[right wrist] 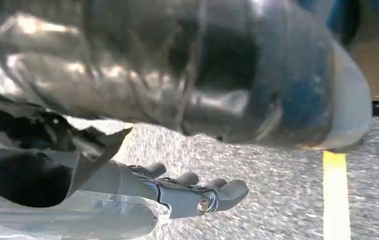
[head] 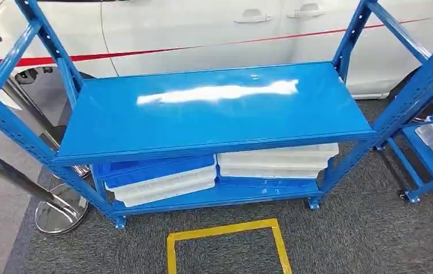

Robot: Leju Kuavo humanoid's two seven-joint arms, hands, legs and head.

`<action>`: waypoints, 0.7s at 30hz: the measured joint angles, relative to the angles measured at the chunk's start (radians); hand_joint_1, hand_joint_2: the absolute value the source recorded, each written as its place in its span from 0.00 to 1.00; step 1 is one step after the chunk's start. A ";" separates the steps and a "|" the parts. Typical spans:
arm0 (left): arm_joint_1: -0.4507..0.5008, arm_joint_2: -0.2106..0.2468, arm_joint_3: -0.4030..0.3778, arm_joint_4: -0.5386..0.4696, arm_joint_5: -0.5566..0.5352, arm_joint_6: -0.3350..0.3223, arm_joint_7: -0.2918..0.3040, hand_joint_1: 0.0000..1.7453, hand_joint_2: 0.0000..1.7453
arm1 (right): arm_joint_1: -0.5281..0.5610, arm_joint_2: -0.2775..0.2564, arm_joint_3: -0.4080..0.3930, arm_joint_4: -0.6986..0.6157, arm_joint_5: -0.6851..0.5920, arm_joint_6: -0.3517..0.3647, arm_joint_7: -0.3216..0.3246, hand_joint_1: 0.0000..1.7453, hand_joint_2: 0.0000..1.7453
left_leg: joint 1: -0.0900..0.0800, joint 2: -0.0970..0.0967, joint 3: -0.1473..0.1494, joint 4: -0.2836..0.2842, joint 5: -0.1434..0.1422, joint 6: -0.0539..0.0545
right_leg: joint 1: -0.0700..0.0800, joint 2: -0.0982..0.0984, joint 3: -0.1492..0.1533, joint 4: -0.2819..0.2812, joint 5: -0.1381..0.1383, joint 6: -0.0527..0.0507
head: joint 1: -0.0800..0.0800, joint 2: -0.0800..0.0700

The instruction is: Take the parts from the cabinet and place them on the table.

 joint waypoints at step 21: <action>0.007 0.000 0.000 0.000 0.000 0.002 0.002 0.00 0.00 | -0.006 0.000 -0.006 0.000 -0.018 -0.011 -0.004 0.00 0.00 | 0.002 -0.093 -0.026 0.076 -0.066 -0.008 | -0.009 0.090 -0.019 -0.010 0.026 -0.024 | -0.001 0.000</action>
